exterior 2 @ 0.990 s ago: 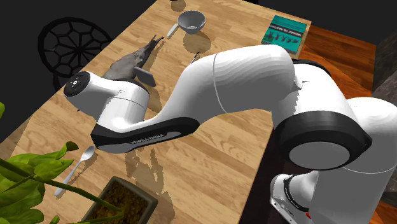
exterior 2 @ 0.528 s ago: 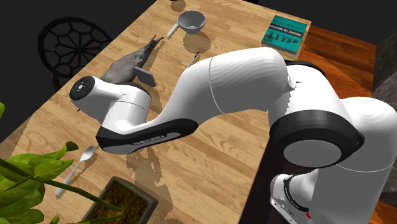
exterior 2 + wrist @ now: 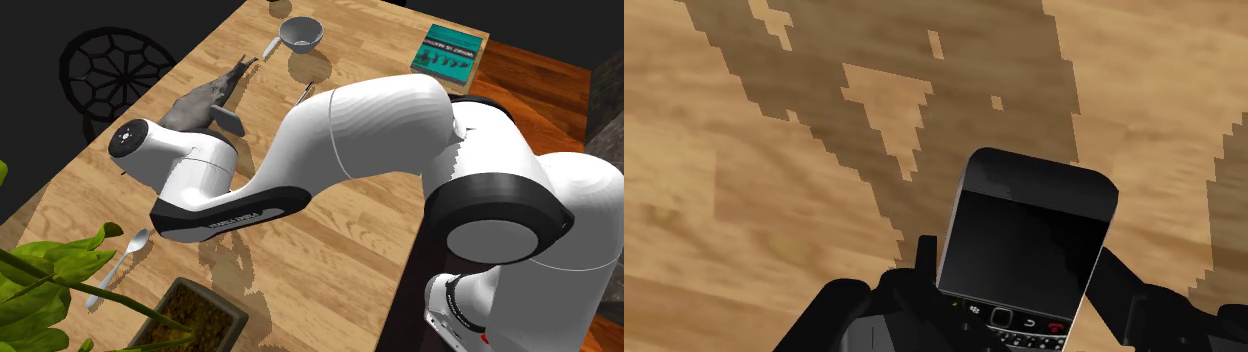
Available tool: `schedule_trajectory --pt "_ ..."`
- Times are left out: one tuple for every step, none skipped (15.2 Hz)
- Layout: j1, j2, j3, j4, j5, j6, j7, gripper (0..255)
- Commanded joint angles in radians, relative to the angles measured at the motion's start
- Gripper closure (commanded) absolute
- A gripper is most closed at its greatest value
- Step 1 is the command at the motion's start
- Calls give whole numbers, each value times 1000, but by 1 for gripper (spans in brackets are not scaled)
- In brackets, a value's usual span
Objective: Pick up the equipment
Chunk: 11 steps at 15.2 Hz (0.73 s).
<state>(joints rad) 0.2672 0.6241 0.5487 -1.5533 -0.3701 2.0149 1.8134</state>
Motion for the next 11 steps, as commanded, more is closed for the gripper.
schedule_trajectory --pt "-2 -8 3 7 5 -15 -4 255" --pt "-2 -14 5 12 9 -25 -6 255" --pt "-3 -20 8 17 12 -35 -8 255" --pt "-4 -25 10 22 15 -45 -10 255" --pt "-5 -30 12 27 19 -55 -12 255" --pt "-5 -36 14 33 22 -65 -15 255" --pt "-6 -41 16 39 25 -76 -17 255" --pt "-6 -45 18 46 28 -86 -19 255" --pt "-6 -50 20 52 31 -97 -21 255" --pt "-7 -55 21 59 34 -108 -23 255" --pt "-7 -59 23 67 37 -119 -25 255"
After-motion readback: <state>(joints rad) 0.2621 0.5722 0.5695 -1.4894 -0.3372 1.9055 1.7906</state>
